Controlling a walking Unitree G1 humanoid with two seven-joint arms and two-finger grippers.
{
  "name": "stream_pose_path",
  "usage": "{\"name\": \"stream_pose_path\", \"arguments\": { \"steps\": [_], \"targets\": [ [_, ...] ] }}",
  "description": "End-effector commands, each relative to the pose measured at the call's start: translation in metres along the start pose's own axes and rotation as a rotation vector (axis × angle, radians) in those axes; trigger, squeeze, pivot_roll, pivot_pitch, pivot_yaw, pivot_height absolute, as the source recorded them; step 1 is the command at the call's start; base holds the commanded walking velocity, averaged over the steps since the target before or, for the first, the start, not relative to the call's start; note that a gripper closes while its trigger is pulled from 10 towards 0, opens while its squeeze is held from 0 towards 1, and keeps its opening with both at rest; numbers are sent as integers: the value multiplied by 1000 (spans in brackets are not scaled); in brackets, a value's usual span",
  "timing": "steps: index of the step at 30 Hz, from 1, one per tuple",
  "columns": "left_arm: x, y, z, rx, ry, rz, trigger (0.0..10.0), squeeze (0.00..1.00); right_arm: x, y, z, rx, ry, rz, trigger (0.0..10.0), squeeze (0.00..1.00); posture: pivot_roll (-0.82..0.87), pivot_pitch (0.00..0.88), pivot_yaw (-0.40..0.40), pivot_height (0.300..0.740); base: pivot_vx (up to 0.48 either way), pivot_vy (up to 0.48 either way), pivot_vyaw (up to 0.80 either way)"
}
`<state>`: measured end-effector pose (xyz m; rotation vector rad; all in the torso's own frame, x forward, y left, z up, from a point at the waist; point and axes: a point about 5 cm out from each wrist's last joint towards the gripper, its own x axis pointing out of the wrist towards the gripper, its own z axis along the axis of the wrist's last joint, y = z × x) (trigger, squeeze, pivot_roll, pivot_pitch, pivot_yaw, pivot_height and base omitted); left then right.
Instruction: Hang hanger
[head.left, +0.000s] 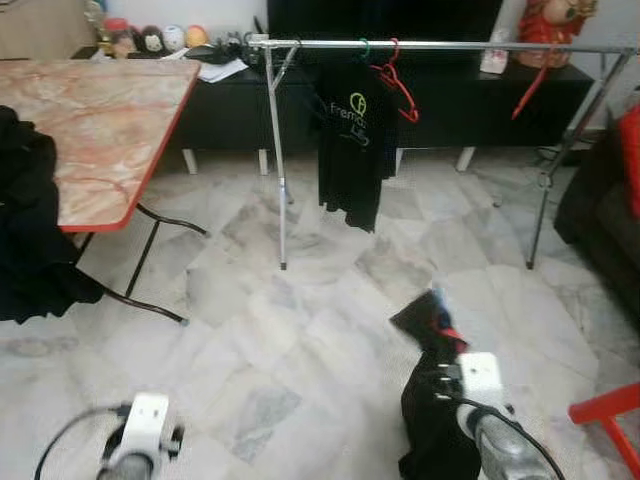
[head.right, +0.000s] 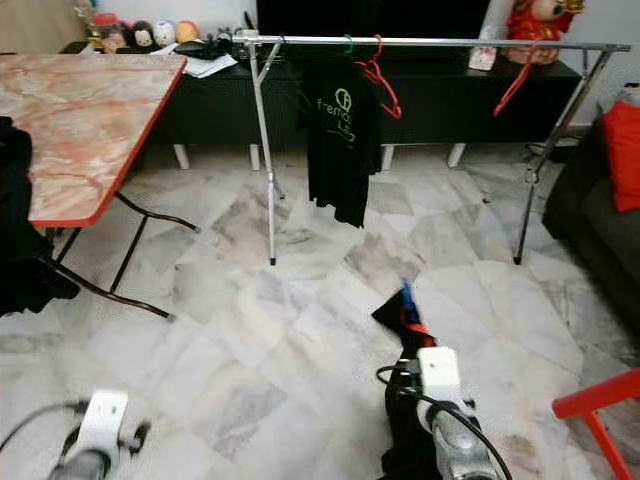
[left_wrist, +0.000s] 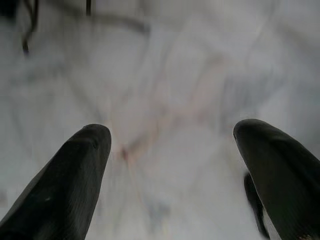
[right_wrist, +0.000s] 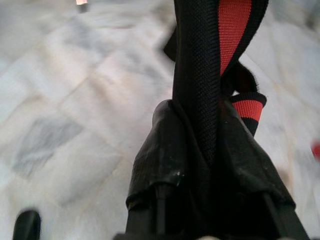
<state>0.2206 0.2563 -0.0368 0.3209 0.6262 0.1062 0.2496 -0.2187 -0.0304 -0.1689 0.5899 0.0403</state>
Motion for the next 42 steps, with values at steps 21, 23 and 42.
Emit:
{"name": "stream_pose_path", "arguments": {
  "steps": [21, 23, 42],
  "targets": [
    [-31, -97, 140, 616, -487, -841, 10000, 0, -5, 20, 87, -597, -173, 797, 10000, 0, -12, 0, -88, 740, 0, 0, 0],
    [-32, -97, 140, 621, -485, -848, 10000, 0, -5, 20, 87, -605, -169, 807, 10000, 0, -12, 0, -88, 740, 0, 0, 0],
    [-45, -84, 135, 762, -336, -887, 10000, 0, -14, 23, 90, -668, -131, 933, 10000, 0, -15, 0, -107, 740, 0, 0, 0]
  ]
}}
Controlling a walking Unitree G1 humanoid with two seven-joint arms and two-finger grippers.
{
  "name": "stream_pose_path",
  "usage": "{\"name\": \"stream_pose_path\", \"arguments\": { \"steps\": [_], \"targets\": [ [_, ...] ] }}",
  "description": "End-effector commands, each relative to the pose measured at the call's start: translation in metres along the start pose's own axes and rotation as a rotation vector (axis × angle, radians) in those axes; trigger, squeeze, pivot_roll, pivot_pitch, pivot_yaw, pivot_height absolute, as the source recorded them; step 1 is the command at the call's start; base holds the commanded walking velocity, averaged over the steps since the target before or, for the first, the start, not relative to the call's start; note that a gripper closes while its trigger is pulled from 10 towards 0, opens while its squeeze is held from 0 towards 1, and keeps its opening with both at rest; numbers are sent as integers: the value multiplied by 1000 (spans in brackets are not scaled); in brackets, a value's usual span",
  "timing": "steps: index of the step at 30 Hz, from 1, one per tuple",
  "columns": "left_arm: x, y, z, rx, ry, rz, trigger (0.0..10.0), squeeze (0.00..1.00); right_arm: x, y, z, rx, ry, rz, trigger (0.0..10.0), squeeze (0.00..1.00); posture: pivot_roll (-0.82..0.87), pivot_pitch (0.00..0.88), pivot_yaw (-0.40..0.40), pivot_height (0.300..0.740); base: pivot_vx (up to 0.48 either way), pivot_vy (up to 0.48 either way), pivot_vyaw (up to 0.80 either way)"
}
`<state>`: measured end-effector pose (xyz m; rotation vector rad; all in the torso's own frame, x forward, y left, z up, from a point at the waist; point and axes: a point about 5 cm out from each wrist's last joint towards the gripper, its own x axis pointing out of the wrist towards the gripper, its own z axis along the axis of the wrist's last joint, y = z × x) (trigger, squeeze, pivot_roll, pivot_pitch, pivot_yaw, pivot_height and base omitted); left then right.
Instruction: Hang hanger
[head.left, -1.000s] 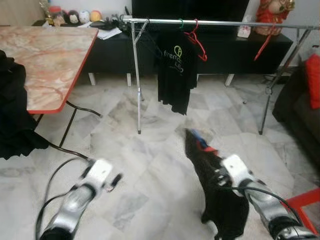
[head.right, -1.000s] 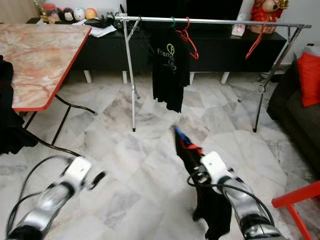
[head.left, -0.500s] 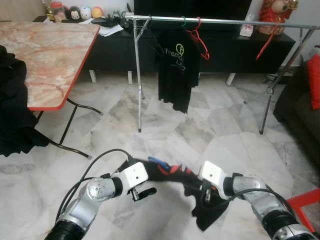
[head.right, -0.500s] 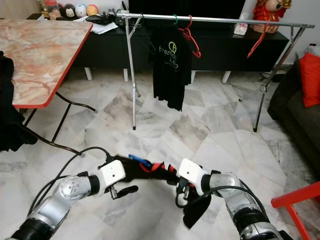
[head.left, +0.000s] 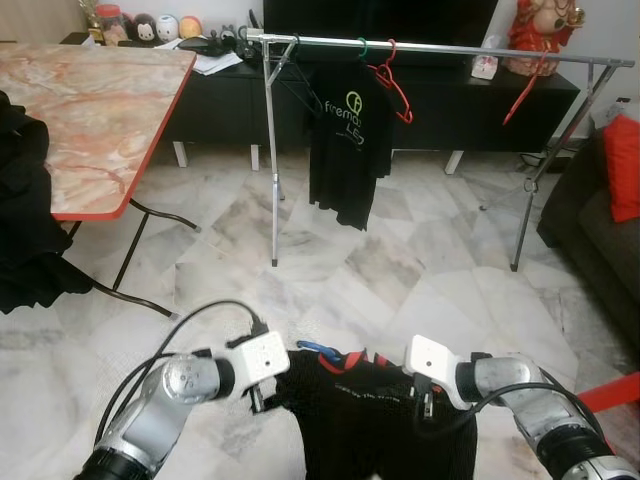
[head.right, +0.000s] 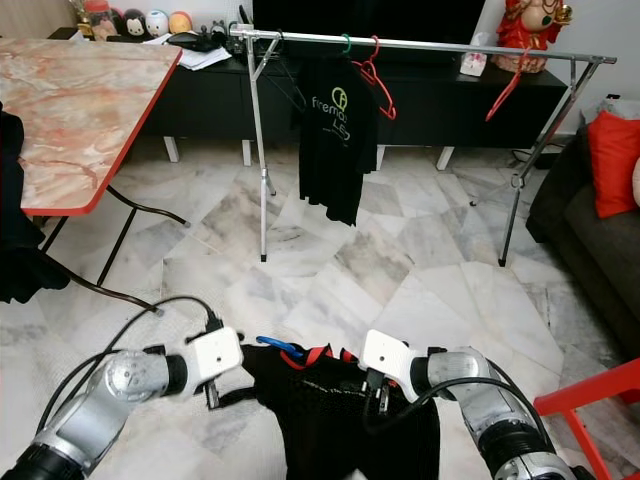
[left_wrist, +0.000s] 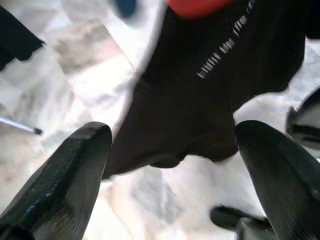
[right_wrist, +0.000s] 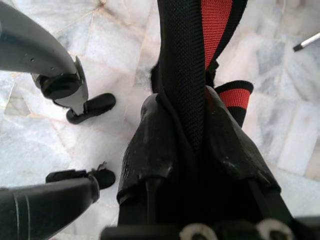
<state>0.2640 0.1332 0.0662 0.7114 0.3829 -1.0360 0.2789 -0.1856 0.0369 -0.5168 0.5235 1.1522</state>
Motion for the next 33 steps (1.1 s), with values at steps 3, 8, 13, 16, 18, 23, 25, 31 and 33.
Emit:
{"name": "stream_pose_path", "arguments": {
  "steps": [3, 8, 13, 16, 18, 23, 25, 31, 33],
  "targets": [
    [2, 0, -2, 7, 36, 17, 10000, 0, 3, -3, 19, -37, -79, 6, 10000, 0, -14, 0, -103, 740, 0, 0, 0],
    [4, 6, -2, -50, -20, 85, 10000, 0, 2, 4, 21, -42, -103, 48, 10000, 0, -15, 0, -97, 740, 0, 0, 0],
    [-3, 14, -8, -64, -26, 144, 10000, 0, -3, 4, 11, -39, -69, 35, 10000, 0, -20, 0, -87, 740, 0, 0, 0],
    [-10, 16, -10, -70, -39, 128, 10000, 0, -6, 6, 8, -34, -74, 49, 10000, 0, -15, 0, -86, 740, 0, 0, 0],
    [-14, 16, -12, -103, -53, 98, 10000, 0, -8, 9, 7, -33, -90, 82, 10000, 0, -14, 0, -84, 740, 0, 0, 0],
    [-30, 6, -26, -260, -92, -74, 10000, 0, -17, 12, 8, -17, -157, 132, 10000, 0, -12, 0, -79, 740, 0, 0, 0],
    [-32, 4, -28, -276, -96, -104, 10000, 0, -18, 12, 7, -18, -154, 141, 10000, 0, -11, 0, -79, 740, 0, 0, 0],
    [-30, 0, -22, -300, -149, -168, 10000, 0, -21, 17, 9, -22, -180, 228, 10000, 0, -12, 0, -81, 740, 0, 0, 0],
    [-27, 1, -20, -297, -163, -164, 10000, 0, -20, 19, 10, -17, -188, 247, 10000, 0, -12, 0, -82, 740, 0, 0, 0]
  ]
}}
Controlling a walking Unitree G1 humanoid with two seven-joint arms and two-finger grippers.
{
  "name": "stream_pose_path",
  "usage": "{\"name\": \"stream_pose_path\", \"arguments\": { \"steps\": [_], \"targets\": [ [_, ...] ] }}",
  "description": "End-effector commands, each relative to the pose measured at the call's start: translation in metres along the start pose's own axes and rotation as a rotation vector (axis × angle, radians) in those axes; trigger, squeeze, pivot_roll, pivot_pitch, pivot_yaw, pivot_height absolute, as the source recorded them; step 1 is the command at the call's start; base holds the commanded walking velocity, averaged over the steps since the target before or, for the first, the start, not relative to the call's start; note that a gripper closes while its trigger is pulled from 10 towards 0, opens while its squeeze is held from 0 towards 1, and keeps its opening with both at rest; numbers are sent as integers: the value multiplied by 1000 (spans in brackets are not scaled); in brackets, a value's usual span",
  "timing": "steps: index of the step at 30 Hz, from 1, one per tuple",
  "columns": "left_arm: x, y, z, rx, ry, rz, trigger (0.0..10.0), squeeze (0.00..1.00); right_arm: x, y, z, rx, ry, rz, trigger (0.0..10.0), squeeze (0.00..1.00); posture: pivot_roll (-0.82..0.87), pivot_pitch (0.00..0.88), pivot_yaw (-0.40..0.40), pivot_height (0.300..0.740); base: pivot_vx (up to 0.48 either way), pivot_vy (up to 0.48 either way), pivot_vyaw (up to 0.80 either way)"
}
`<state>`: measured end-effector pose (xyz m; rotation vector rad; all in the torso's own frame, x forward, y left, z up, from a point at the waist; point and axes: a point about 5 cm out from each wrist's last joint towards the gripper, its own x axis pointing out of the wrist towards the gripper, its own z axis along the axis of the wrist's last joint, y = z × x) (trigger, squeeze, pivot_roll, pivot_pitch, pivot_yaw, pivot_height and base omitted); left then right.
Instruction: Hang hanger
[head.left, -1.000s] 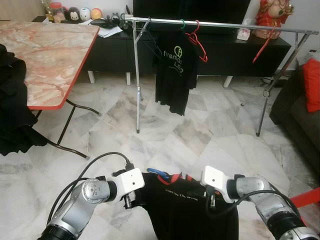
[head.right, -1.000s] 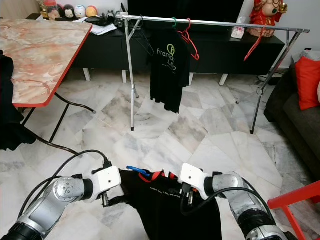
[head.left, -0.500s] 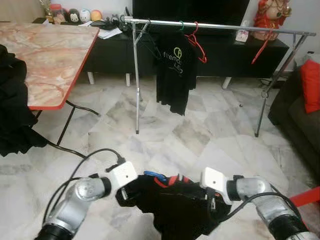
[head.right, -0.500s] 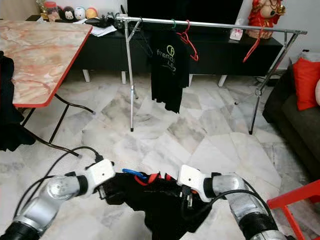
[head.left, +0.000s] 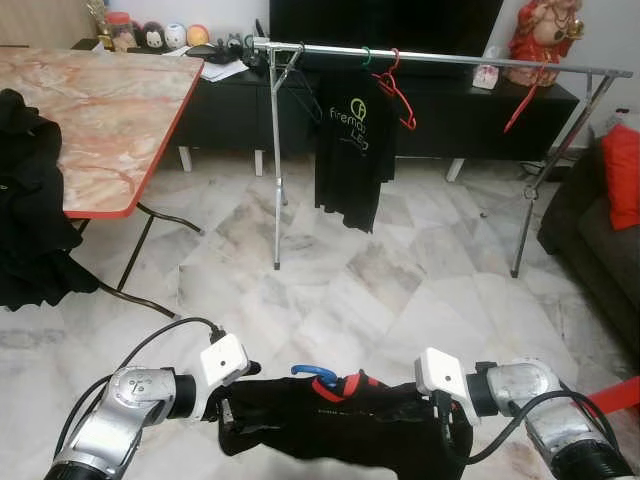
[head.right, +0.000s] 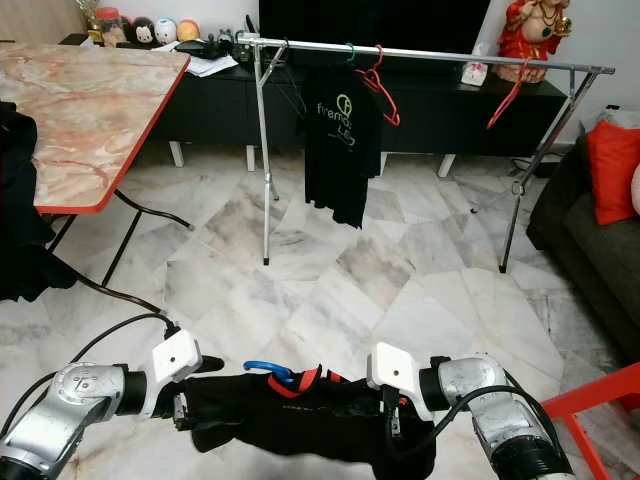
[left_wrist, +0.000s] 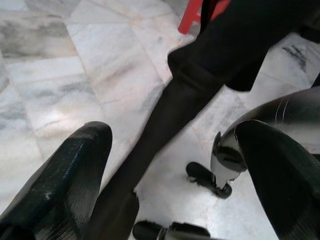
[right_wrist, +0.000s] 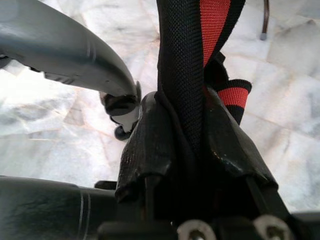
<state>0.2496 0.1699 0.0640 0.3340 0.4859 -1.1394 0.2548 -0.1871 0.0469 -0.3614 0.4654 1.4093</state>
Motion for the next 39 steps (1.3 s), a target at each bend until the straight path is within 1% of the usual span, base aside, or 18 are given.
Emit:
{"name": "stream_pose_path", "arguments": {
  "steps": [1, 3, 5, 10, 11, 12, 15, 21, 22, 23, 24, 25, 30, 39],
  "targets": [
    [2, 1, 7, 20, -33, -5, 10000, 0, -5, -1, 7, -27, -31, 6, 10000, 0, -12, 0, -82, 740, 0, 0, 0],
    [6, 3, 12, 15, -62, 8, 10000, 0, -2, -1, 8, -22, -35, 16, 10000, 0, -13, 0, -85, 740, 0, 0, 0],
    [7, 2, 17, 4, -73, -20, 10000, 0, 0, -1, 8, -20, -38, 20, 10000, 0, -12, 0, -85, 740, 0, 0, 0],
    [12, -2, 16, 30, -42, -57, 10000, 0, 3, -1, 12, -25, -59, 30, 10000, 0, -10, 0, -86, 740, 0, 0, 0],
    [14, -3, 14, 42, -26, -63, 10000, 0, 4, -4, 15, -31, -69, 10, 10000, 0, -15, 0, -86, 740, 0, 0, 0],
    [15, -4, 13, 35, -23, -69, 10000, 0, 4, -6, 17, -31, -81, -10, 10000, 0, -19, 0, -84, 740, 0, 0, 0],
    [17, -7, 11, 47, -1, -82, 10000, 0, 5, -8, 21, -39, -96, -7, 10000, 0, -17, 0, -86, 740, 0, 0, 0],
    [23, -8, 14, 72, -5, -79, 10000, 0, 9, -8, 25, -44, -108, 5, 10000, 0, -15, 0, -89, 740, 0, 0, 0],
    [25, -8, 17, 80, -14, -72, 9216, 0, 10, -8, 26, -46, -113, 4, 10000, 0, -12, 0, -89, 740, 0, 0, 0],
    [26, -8, 19, 82, -21, -74, 4314, 0, 10, -8, 27, -47, -118, 0, 10000, 0, -14, 0, -87, 740, 0, 0, 0],
    [26, -8, 20, 82, -23, -74, 2588, 0, 10, -9, 27, -48, -119, -2, 10000, 0, -14, 0, -87, 740, 0, 0, 0],
    [26, -8, 21, 83, -23, -73, 0, 0, 10, -9, 28, -49, -120, -3, 10000, 0, -14, 0, -87, 740, 0, 0, 0],
    [25, -6, 22, 88, -24, -75, 0, 0, 9, -11, 27, -46, -115, -15, 10000, 0, -11, 0, -86, 740, 0, 0, 0],
    [16, -4, 22, 107, 6, -105, 0, 0, 7, -12, 25, -43, -104, -12, 10000, 0, -8, 0, -88, 740, 0, 0, 0]
  ]
}}
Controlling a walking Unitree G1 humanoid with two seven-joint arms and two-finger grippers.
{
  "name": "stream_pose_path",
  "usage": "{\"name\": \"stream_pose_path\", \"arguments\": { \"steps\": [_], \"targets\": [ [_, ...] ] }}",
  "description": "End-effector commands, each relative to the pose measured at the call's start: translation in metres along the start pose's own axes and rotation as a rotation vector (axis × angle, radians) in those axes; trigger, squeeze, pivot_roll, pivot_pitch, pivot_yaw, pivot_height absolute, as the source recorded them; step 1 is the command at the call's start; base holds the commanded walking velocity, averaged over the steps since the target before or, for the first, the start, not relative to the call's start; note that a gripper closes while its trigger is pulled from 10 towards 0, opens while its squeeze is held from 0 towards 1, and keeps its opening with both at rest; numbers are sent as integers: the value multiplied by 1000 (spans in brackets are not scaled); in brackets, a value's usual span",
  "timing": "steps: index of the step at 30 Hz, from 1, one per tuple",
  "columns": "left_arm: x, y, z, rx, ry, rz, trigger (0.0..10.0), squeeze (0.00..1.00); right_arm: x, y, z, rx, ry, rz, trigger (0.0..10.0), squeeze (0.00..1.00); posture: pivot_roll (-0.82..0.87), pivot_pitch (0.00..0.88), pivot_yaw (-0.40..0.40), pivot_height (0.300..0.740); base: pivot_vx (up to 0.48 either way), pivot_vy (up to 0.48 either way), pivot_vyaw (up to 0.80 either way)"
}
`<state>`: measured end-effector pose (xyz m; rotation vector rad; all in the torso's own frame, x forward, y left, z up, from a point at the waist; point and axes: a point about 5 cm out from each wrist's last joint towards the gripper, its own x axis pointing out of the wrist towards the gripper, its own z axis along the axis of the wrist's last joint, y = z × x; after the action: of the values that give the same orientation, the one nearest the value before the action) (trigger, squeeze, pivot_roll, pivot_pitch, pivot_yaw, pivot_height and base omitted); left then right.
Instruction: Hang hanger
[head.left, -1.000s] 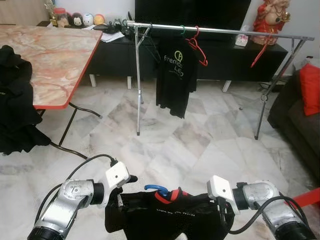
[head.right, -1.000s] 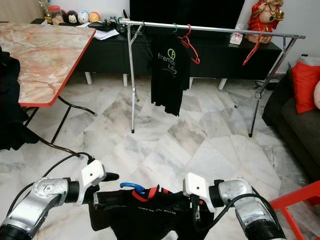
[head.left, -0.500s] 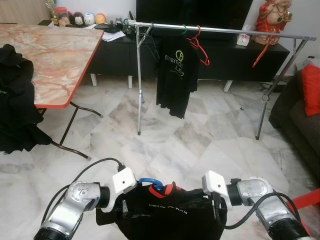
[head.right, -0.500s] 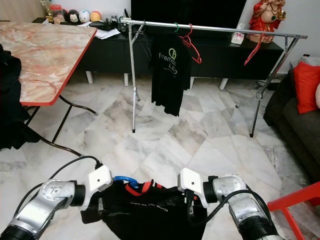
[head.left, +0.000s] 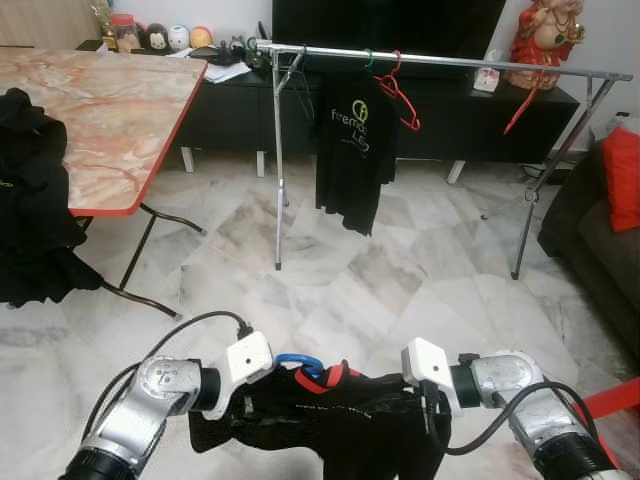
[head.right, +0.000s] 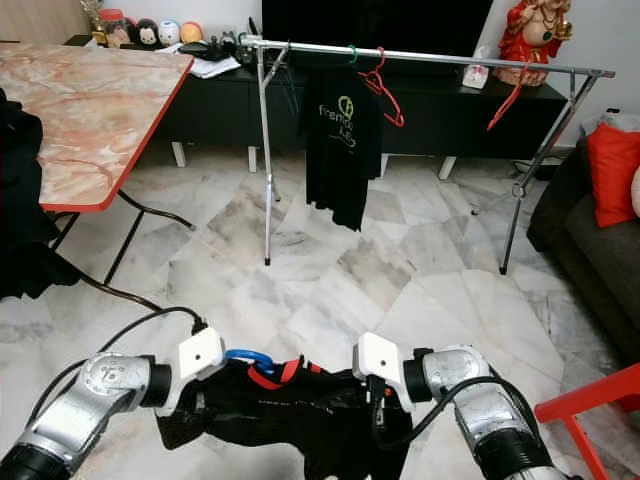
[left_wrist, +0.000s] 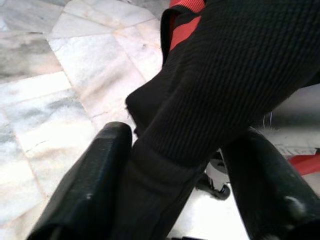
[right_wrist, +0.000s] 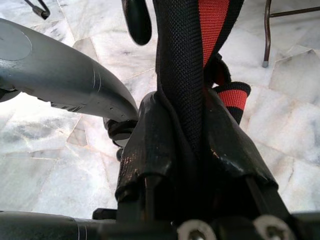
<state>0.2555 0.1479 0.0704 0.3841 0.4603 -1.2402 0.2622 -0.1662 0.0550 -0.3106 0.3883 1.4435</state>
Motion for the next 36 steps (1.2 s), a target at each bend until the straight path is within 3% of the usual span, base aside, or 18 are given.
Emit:
{"name": "stream_pose_path", "arguments": {
  "steps": [1, 34, 35, 36],
  "targets": [
    [-1, -1, 4, 34, 12, -27, 0, 0, -7, -7, 7, -27, -14, -28, 10000, 0, -7, 0, -89, 740, 0, 0, 0],
    [3, -7, 16, 89, -16, -105, 0, 0, 5, -8, 14, -60, -32, 0, 10000, 0, 0, 0, -87, 740, 0, 0, 0],
    [4, -7, 15, 97, -7, -113, 0, 0, 5, -8, 14, -59, -31, 0, 10000, 173, 0, 0, -87, 740, 0, 0, 0],
    [4, -8, 15, 99, -3, -116, 0, 0, 5, -8, 14, -58, -31, 1, 10000, 173, 0, 0, -87, 740, 0, 0, 0]
  ]
}}
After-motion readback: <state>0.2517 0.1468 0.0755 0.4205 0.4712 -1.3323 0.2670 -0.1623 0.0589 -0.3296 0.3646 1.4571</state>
